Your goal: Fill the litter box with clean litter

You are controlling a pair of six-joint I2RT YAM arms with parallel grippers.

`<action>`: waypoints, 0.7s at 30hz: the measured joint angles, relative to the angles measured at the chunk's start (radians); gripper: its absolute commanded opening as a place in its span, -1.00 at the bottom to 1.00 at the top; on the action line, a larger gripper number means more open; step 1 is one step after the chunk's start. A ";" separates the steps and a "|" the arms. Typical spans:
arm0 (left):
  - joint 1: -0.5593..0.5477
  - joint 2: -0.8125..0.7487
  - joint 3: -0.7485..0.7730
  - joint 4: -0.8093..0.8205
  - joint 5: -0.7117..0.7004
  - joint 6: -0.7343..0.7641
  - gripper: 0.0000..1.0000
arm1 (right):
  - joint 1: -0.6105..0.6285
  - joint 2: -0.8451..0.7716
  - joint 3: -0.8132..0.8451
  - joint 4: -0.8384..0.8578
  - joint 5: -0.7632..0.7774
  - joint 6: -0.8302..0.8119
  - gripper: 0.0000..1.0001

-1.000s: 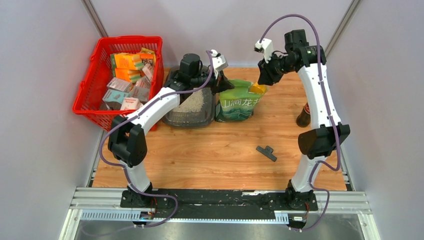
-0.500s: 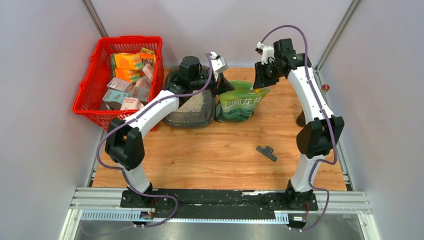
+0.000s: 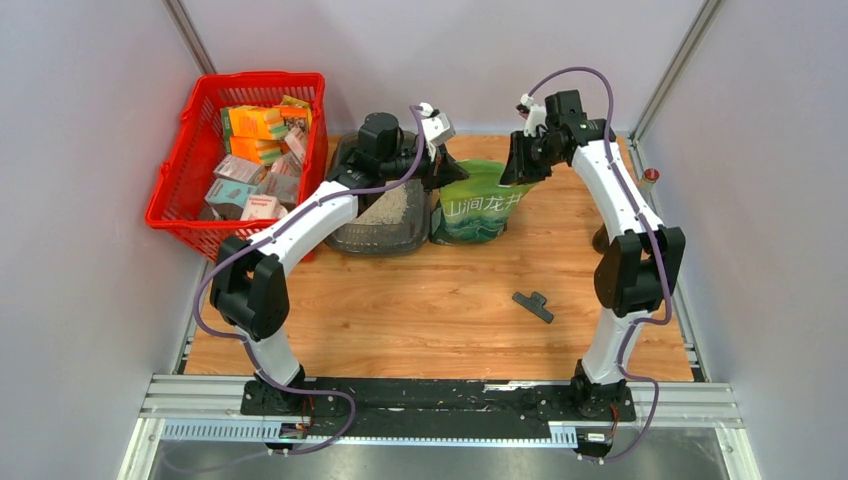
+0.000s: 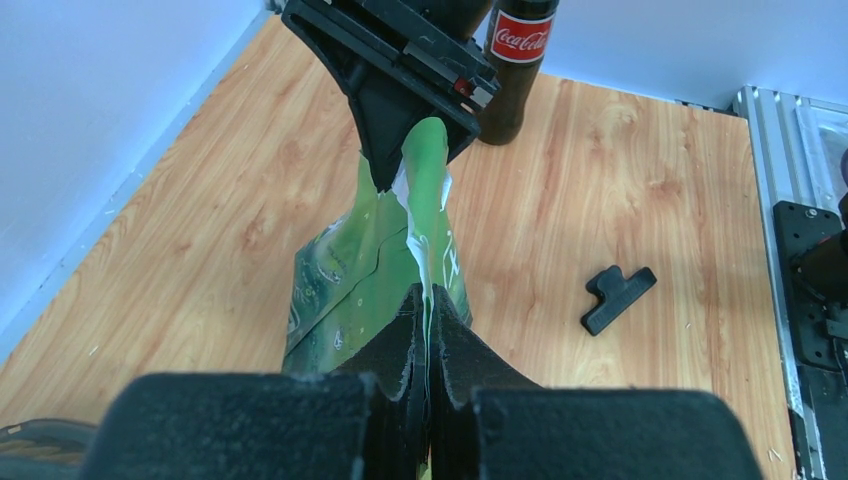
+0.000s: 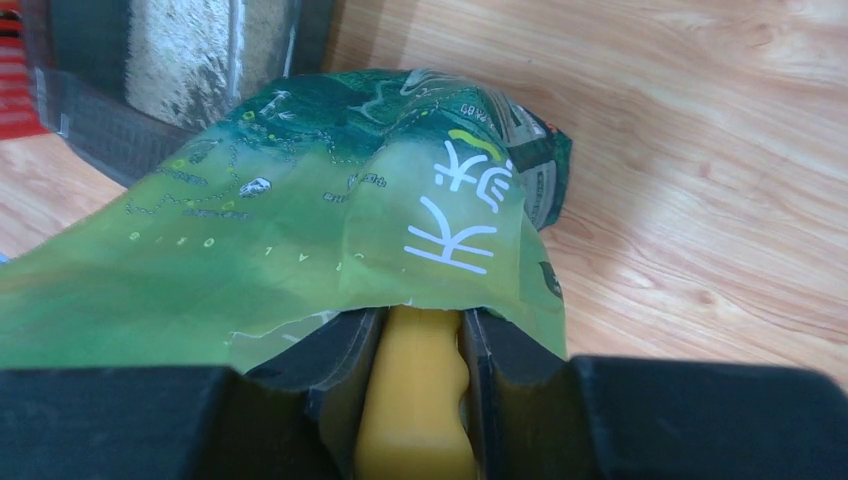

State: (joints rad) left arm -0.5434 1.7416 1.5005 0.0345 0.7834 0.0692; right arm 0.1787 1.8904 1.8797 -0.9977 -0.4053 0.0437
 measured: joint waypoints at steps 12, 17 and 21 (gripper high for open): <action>-0.009 0.000 0.001 -0.038 -0.011 0.048 -1.00 | -0.118 -0.060 -0.307 0.319 -0.349 0.325 -1.00; -0.008 0.000 0.029 -0.088 -0.018 0.105 -1.00 | -0.158 -0.059 -0.317 0.353 -0.464 0.402 -1.00; -0.007 0.000 0.051 -0.136 -0.035 0.159 -1.00 | -0.194 -0.060 -0.312 0.342 -0.519 0.406 -1.00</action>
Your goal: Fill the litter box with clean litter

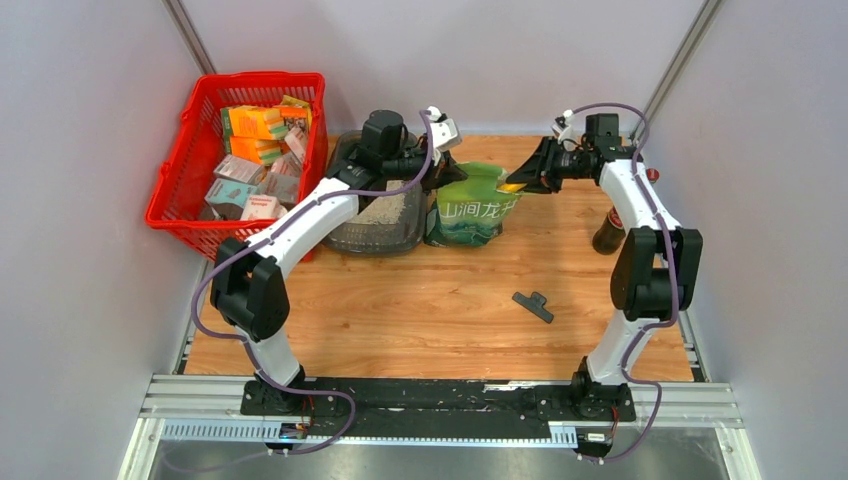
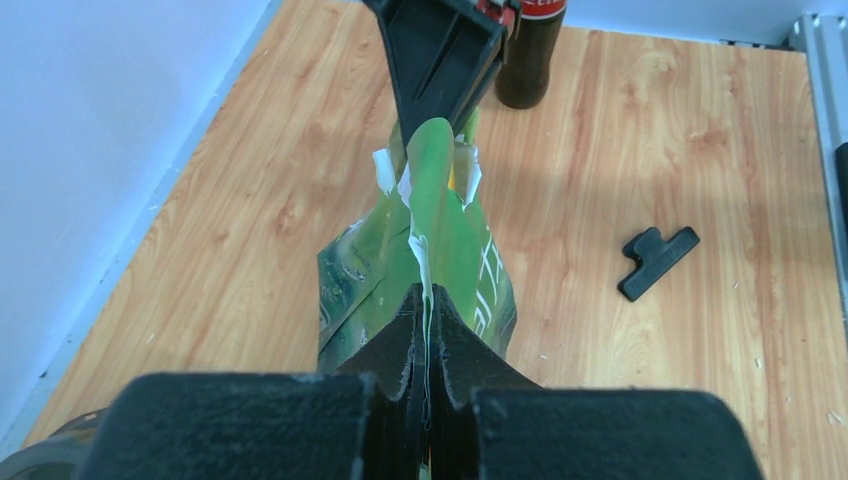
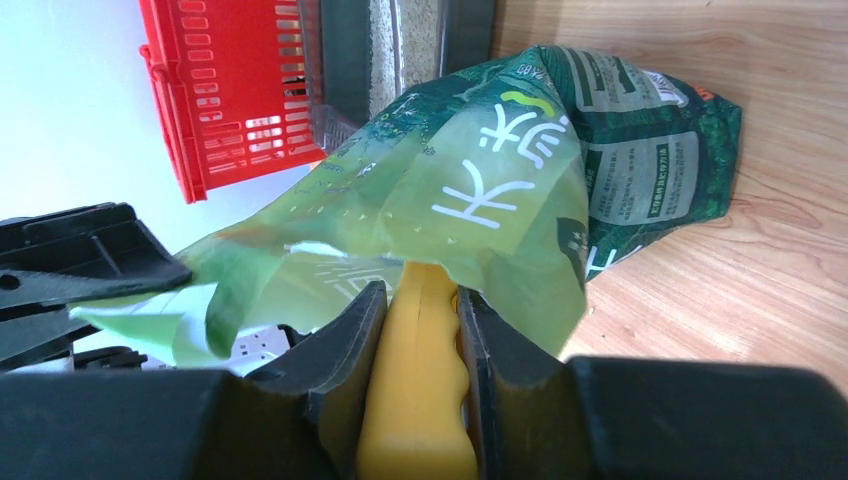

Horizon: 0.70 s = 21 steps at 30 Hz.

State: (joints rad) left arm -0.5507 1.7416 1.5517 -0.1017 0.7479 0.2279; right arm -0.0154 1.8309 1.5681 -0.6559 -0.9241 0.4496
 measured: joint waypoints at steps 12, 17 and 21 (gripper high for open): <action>-0.005 0.000 0.052 -0.144 -0.033 0.172 -1.00 | -0.128 -0.056 0.017 -0.049 -0.114 -0.030 -1.00; -0.006 0.000 0.064 -0.174 -0.036 0.195 -1.00 | -0.151 -0.058 0.017 -0.051 -0.134 -0.027 -1.00; -0.006 0.002 0.077 -0.194 -0.043 0.200 -1.00 | -0.162 -0.072 -0.002 -0.019 -0.150 0.004 -1.00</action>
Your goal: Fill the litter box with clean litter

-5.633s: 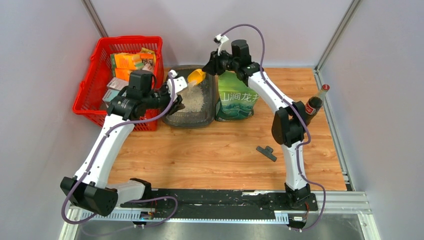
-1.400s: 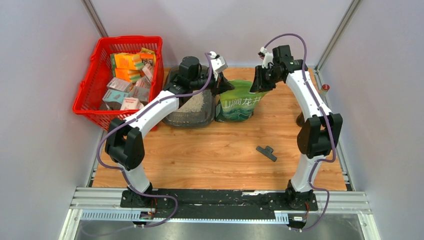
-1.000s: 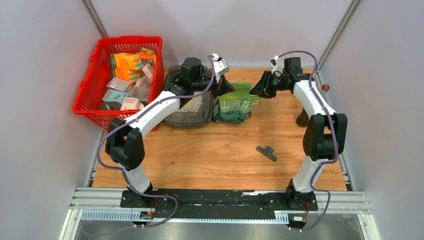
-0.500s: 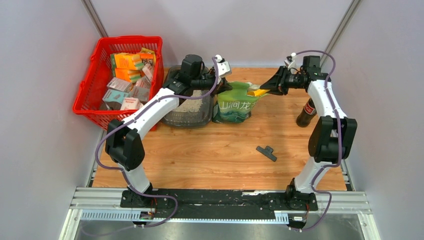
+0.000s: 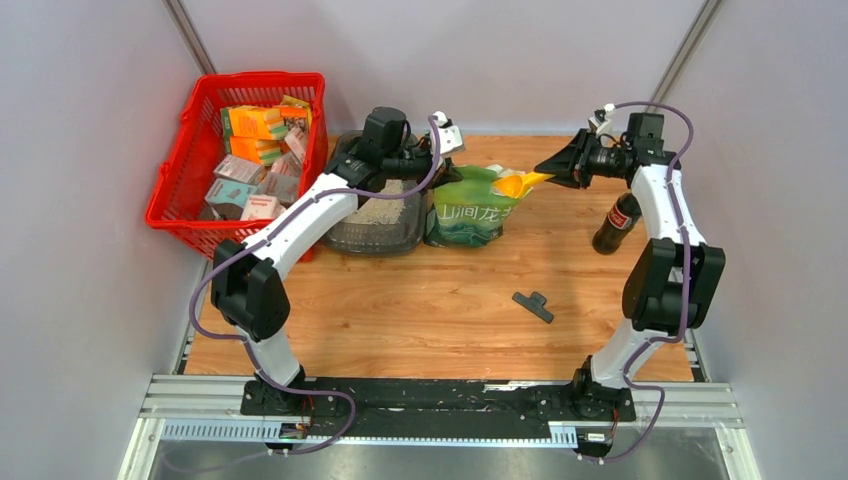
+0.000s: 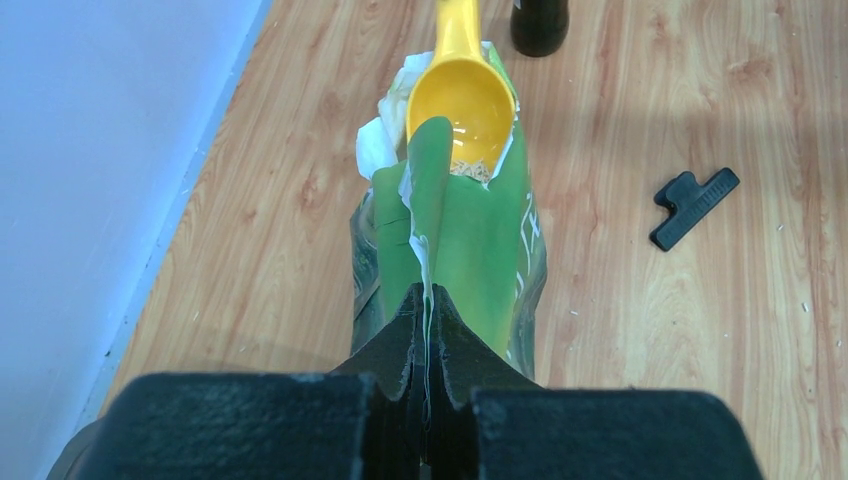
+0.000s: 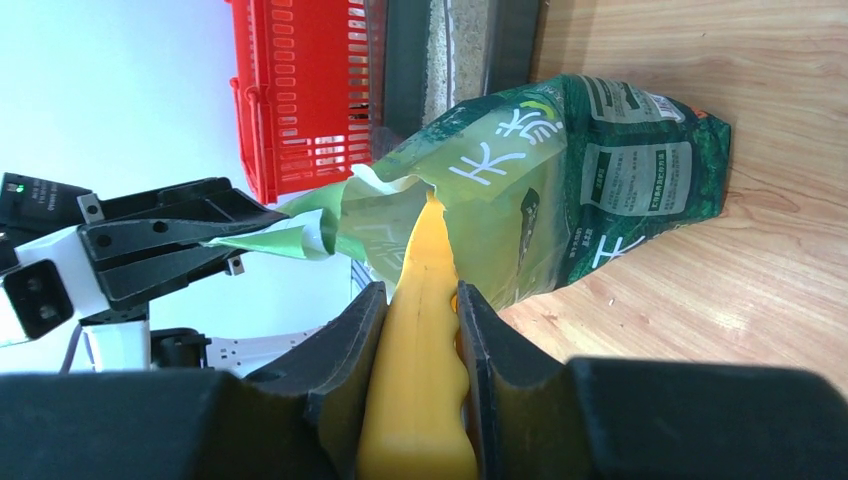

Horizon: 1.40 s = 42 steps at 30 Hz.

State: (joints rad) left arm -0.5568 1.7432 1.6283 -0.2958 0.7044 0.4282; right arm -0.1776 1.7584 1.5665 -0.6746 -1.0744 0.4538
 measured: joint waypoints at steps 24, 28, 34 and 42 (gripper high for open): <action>0.000 0.036 0.070 -0.070 -0.007 0.025 -1.00 | -0.090 -0.048 -0.212 0.378 -0.142 0.345 -1.00; 0.000 0.038 0.076 -0.076 -0.011 0.029 -1.00 | -0.092 -0.047 -0.222 0.449 -0.151 0.414 -1.00; 0.001 0.041 0.081 -0.082 -0.019 0.032 -1.00 | -0.094 -0.048 -0.221 0.486 -0.157 0.440 -1.00; 0.002 0.042 0.082 -0.082 -0.022 0.032 -1.00 | -0.100 -0.067 -0.221 0.463 -0.148 0.414 -1.00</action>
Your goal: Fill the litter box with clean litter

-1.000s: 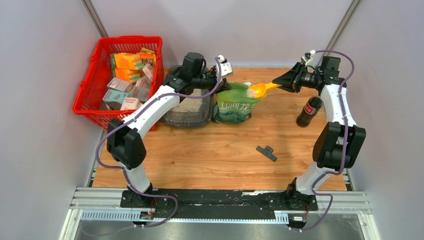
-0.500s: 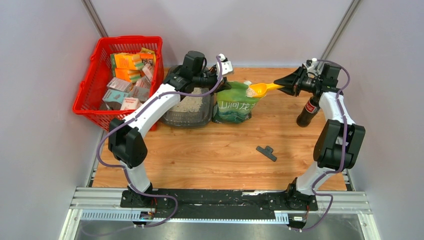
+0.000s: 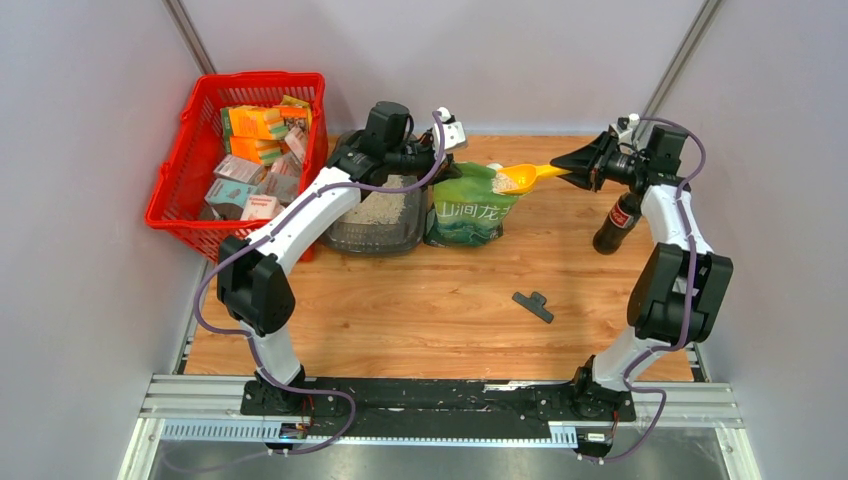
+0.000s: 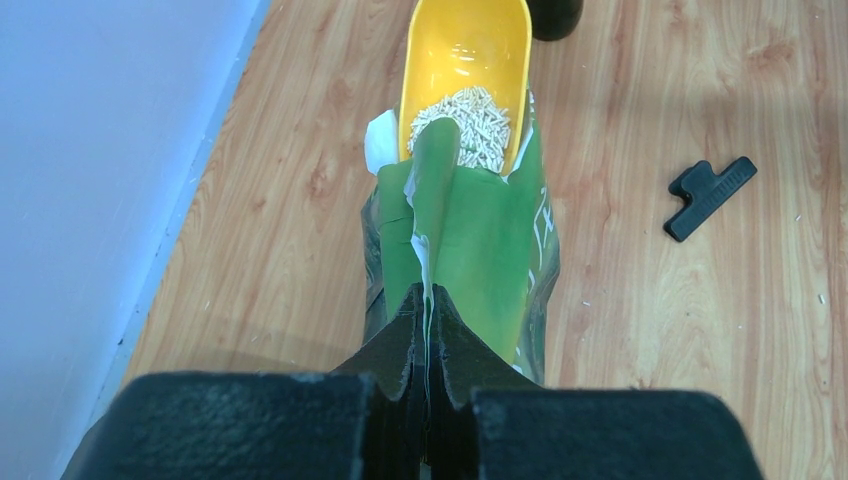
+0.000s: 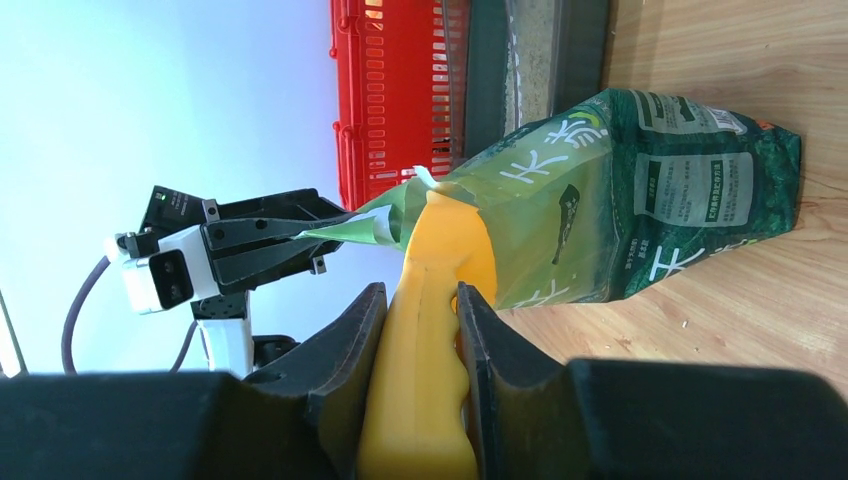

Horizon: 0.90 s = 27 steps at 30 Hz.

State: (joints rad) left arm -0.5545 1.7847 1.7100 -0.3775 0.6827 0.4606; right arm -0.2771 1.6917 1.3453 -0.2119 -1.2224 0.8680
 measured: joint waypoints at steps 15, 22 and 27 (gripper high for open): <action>0.004 0.004 0.000 0.008 0.005 -0.001 -1.00 | -0.020 -0.044 0.004 -0.067 0.030 -0.053 -1.00; 0.005 0.005 0.000 0.013 0.007 -0.001 -1.00 | -0.034 -0.072 0.004 -0.084 0.047 -0.061 -1.00; 0.006 0.005 0.000 0.014 0.007 -0.001 -1.00 | -0.037 -0.076 0.004 -0.088 0.051 -0.061 -1.00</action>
State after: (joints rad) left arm -0.5484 1.7901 1.7100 -0.3630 0.6899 0.4595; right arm -0.3138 1.6157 1.3495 -0.2996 -1.1713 0.8070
